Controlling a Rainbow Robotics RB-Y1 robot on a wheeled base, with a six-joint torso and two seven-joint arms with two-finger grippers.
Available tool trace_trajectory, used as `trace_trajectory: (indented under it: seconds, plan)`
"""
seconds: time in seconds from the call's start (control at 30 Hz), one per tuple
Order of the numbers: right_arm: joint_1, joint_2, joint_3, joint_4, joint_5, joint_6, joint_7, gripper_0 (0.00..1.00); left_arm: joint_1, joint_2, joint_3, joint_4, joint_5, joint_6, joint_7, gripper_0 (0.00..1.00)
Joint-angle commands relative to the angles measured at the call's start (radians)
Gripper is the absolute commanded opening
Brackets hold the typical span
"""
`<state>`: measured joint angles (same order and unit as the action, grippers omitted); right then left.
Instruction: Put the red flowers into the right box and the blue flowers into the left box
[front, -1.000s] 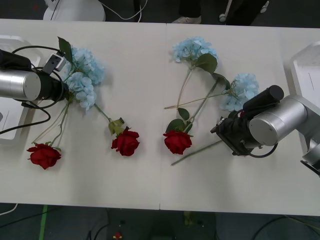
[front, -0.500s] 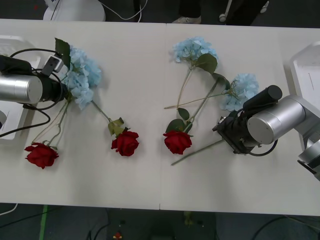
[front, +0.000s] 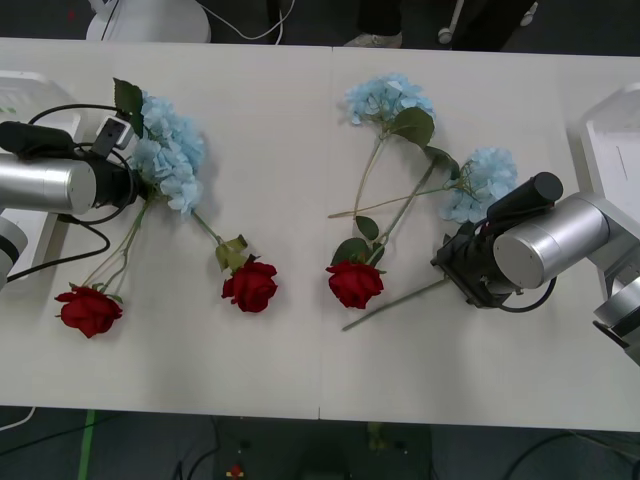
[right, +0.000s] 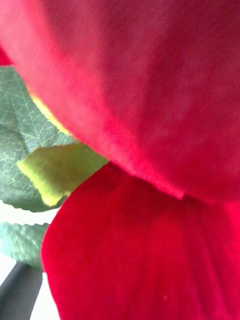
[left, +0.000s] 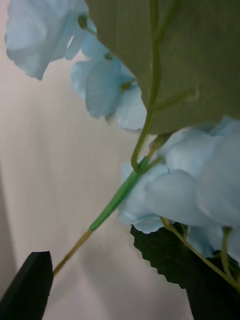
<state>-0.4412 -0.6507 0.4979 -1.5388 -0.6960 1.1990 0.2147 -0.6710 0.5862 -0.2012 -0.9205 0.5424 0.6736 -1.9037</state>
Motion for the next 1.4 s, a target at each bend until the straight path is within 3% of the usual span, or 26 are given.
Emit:
trace_trajectory:
  seconds: [0.03, 0.07, 0.1, 0.13, 0.17, 0.63, 0.7, 0.8, 0.83, 0.87, 0.9, 0.93, 0.97, 1.2, 1.4]
  plan:
    - [0.004, 0.028, -0.016, 0.011, 0.003, -0.016, 0.009, 0.46, -0.085, -0.011, 0.026, -0.004, 0.014, -0.014, -0.017, 0.92]
    - [0.004, 0.026, -0.016, 0.011, 0.001, -0.016, 0.009, 0.30, -0.098, -0.006, 0.026, -0.004, 0.013, -0.014, -0.018, 0.94]
    - [0.004, 0.028, -0.018, 0.012, 0.003, -0.016, 0.009, 0.23, -0.104, -0.003, 0.026, -0.004, 0.013, -0.014, -0.018, 0.93]
    - [0.004, 0.028, -0.016, 0.011, 0.001, -0.016, 0.009, 0.03, -0.113, 0.001, 0.026, -0.004, 0.010, -0.014, -0.020, 0.93]
    - [0.004, 0.026, -0.018, 0.012, 0.003, -0.016, 0.009, 0.00, -0.122, 0.003, 0.026, -0.004, 0.005, -0.014, -0.023, 0.94]
    - [-0.005, 0.032, -0.058, 0.011, -0.010, -0.016, 0.014, 0.00, -0.133, -0.029, -0.032, 0.092, -0.021, -0.120, -0.038, 0.93]
    - [-0.024, 0.032, -0.084, 0.009, -0.025, 0.004, 0.020, 0.00, -0.133, -0.034, -0.046, 0.094, -0.024, -0.120, -0.037, 0.84]
    - [-0.060, 0.026, -0.160, 0.005, -0.085, 0.088, 0.057, 0.00, -0.133, -0.040, -0.063, 0.101, -0.029, -0.120, -0.035, 0.81]
    - [-0.071, 0.023, -0.191, 0.003, -0.105, 0.122, 0.083, 0.00, -0.133, -0.043, -0.063, 0.103, -0.030, -0.120, -0.035, 0.73]
    - [-0.085, 0.019, -0.232, -0.004, -0.129, 0.169, 0.114, 0.00, -0.133, -0.046, -0.064, 0.103, -0.033, -0.118, -0.034, 0.53]
    - [-0.093, 0.016, -0.252, -0.009, -0.140, 0.189, 0.134, 0.00, -0.133, -0.051, -0.064, 0.106, -0.033, -0.120, -0.034, 0.41]
    - [-0.103, 0.008, -0.286, -0.020, -0.161, 0.232, 0.170, 0.00, -0.133, -0.054, -0.064, 0.106, -0.036, -0.120, -0.032, 0.17]
    - [-0.114, -0.004, -0.306, -0.026, -0.175, 0.255, 0.195, 0.00, -0.133, -0.054, -0.066, 0.106, -0.038, -0.120, -0.031, 0.00]
    - [-0.211, -0.121, -0.372, -0.040, -0.201, 0.321, 0.422, 0.00, -0.133, -0.057, -0.064, 0.108, -0.025, -0.120, -0.026, 0.00]
    - [-0.303, -0.215, -0.386, 0.062, -0.197, 0.321, 0.627, 0.00, -0.133, -0.022, -0.024, 0.057, -0.001, -0.091, -0.026, 0.00]
